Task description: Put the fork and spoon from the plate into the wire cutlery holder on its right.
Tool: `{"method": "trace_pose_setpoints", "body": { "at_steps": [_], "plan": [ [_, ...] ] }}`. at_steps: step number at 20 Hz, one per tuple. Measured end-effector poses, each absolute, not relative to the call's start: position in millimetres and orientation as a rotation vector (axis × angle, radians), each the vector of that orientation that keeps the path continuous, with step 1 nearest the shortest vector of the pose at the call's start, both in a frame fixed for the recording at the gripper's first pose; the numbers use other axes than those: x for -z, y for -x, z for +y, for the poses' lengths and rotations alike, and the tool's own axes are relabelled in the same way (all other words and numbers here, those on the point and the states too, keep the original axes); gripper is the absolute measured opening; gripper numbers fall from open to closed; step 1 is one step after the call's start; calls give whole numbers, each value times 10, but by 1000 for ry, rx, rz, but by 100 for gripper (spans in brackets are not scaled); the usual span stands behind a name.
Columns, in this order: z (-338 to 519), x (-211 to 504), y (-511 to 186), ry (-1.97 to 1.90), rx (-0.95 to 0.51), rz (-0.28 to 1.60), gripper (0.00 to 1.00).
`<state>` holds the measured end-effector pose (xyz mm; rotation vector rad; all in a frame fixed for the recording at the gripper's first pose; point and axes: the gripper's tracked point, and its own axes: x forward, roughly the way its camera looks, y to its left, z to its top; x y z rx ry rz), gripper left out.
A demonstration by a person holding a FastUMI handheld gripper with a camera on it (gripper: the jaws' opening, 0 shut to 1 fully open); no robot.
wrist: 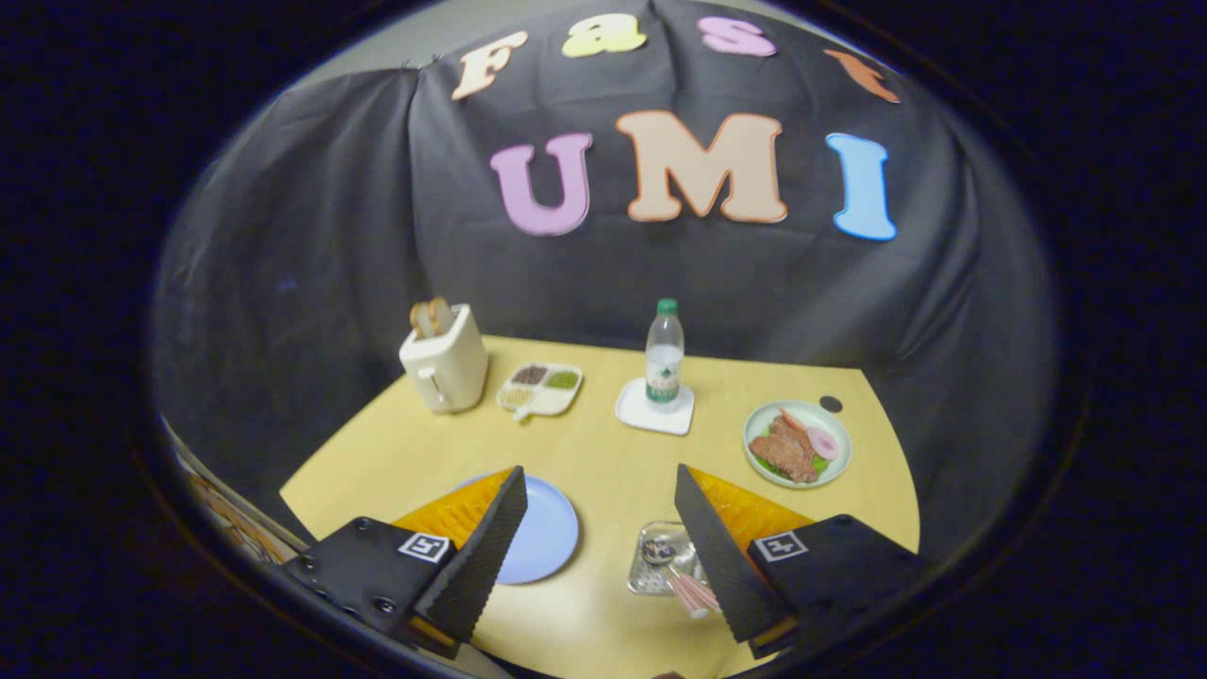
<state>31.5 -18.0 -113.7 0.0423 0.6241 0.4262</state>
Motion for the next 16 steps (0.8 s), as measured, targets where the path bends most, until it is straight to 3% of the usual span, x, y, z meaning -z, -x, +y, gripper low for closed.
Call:
{"method": "trace_pose_setpoints", "body": {
  "at_steps": [9,16],
  "plan": [
    [-93,471,-140,-132,-259,271,97],
    [149,334,-16,-116,-262,199,97]
  ]
}}
